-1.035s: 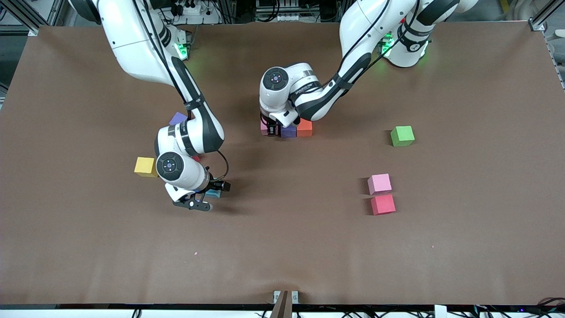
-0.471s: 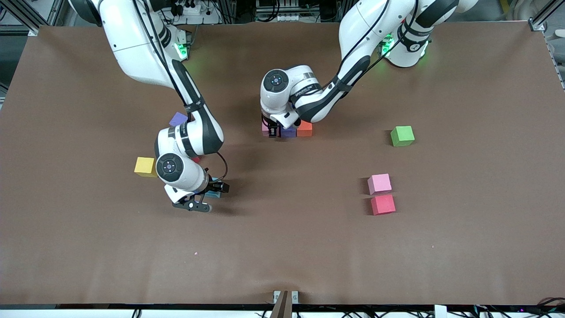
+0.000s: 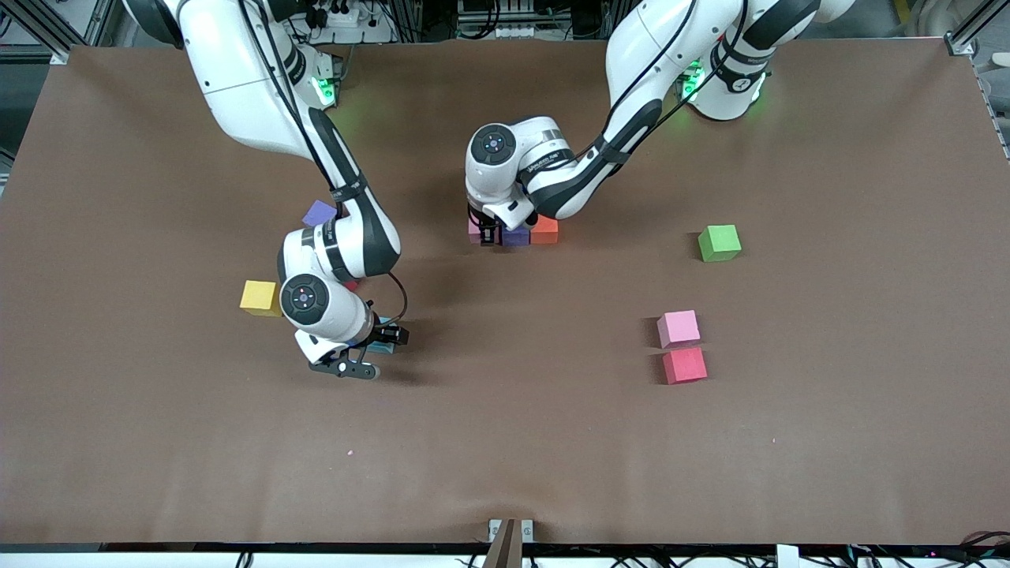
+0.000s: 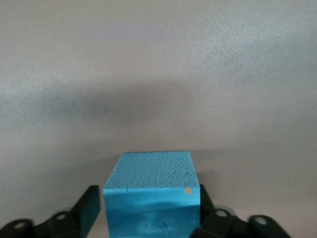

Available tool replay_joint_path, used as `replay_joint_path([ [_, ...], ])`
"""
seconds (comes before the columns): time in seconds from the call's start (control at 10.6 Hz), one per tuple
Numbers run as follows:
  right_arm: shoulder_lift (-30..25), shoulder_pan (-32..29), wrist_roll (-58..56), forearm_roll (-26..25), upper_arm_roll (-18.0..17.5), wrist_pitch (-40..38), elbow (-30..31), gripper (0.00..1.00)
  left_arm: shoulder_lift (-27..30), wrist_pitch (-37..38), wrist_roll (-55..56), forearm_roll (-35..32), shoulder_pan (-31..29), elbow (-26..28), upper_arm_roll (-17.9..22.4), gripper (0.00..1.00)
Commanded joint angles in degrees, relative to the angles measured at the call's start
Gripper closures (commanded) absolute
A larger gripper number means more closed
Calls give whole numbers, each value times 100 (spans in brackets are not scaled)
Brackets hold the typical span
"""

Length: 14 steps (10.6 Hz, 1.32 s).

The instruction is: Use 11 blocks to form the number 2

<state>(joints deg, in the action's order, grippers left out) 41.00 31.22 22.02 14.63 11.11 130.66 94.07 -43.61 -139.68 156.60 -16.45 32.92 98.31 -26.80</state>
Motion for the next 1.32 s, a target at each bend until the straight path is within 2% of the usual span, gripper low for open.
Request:
replay_joint_path([
  [0.0, 48, -2, -22, -21, -12, -14, -117, 54, -16, -16, 512, -288, -13, 39, 25, 56],
  [0.38, -13, 77, -136, -4, -29, -75, -248, 54, -8, 19, 486, -288, -40, 57, 25, 56],
  [0.56, -40, 261, -119, -21, -21, -241, -327, 54, -8, 37, 477, -288, -40, 48, 25, 46],
  [0.75, -57, 270, -128, -4, -29, -330, -380, 54, -8, 46, 468, -297, -40, 48, 25, 24],
  [0.85, -57, 270, -128, -4, -29, -330, -380, 54, -8, 46, 485, -349, -31, 48, 25, 0],
  [1.22, -83, 427, -93, -4, -30, -348, -380, 54, 132, 291, 477, -359, -40, 31, 17, 0],
])
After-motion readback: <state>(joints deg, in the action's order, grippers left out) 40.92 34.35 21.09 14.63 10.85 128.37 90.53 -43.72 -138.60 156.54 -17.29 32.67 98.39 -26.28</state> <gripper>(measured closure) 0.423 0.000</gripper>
